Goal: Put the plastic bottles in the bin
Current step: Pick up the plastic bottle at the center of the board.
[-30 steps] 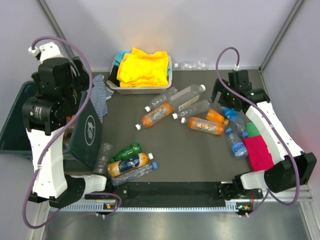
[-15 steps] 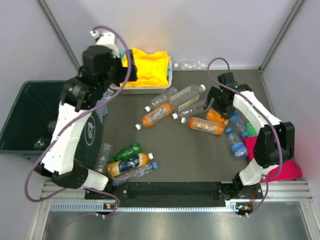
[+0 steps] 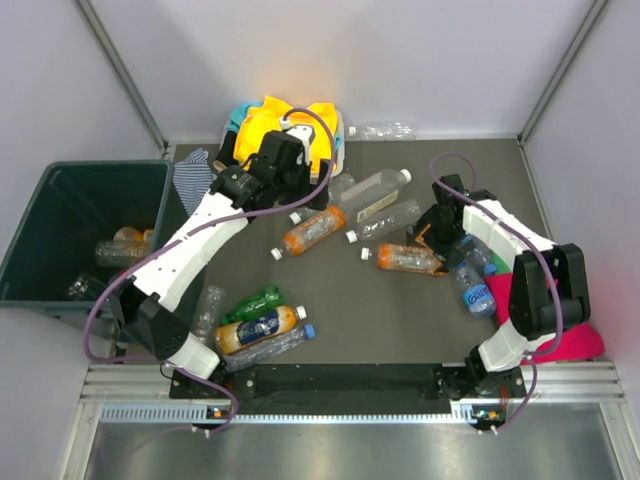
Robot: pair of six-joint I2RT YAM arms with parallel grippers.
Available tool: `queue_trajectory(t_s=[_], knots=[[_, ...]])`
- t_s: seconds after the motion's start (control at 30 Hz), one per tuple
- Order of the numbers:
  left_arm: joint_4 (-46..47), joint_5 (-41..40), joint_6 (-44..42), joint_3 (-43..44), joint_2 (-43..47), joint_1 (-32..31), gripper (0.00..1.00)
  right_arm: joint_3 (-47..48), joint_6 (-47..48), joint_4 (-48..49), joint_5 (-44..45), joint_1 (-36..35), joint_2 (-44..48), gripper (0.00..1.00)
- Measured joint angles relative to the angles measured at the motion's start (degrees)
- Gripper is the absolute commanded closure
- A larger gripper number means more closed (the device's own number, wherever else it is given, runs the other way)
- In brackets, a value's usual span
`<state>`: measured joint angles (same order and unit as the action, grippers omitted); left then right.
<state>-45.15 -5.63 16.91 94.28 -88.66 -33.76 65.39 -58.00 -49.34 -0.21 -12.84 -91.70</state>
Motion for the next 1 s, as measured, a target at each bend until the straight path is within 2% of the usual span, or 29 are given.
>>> queue_trajectory(t_s=[0.17,0.4,0.43,0.47,0.57,0.6,0.67,0.77,1.0], knots=[[1.9,1.75,0.44,-2.03,0.0,-0.15,0.01,-1.25,-4.42,0.46,1.05,0.0,-1.46,0.02],[3.23,6.84,0.59,-5.05,0.02,-0.13,0.01,-4.68,-6.1,4.61,0.2,-0.02,-4.04,0.19],[3.43,8.24,0.57,-5.68,0.02,-0.13,0.01,-5.38,-5.95,5.38,-0.2,0.0,-4.04,0.24],[3.56,9.73,0.57,-6.27,0.02,-0.13,0.01,-5.92,-5.51,6.05,-0.7,-0.02,-4.07,0.39],[3.69,13.9,0.74,-7.43,0.02,-0.15,0.01,-6.6,-4.42,7.78,-2.6,-0.33,-4.07,0.65],[3.85,15.23,0.85,-7.67,0.0,-0.15,0.01,-6.6,-3.74,8.17,-2.75,-0.57,-4.0,0.69],[4.92,17.88,1.31,-8.28,0.0,-0.15,0.01,-6.56,-2.78,8.9,-2.86,-1.2,-3.8,0.74],[7.39,21.94,2.71,-10.03,0.0,-0.24,0.01,-6.23,-1.03,8.96,-1.9,-3.41,-2.01,0.75],[15.43,31.69,8.66,-16.26,-0.04,-0.98,0.01,1.31,4.22,9.68,0.2,-14.51,7.15,0.78]])
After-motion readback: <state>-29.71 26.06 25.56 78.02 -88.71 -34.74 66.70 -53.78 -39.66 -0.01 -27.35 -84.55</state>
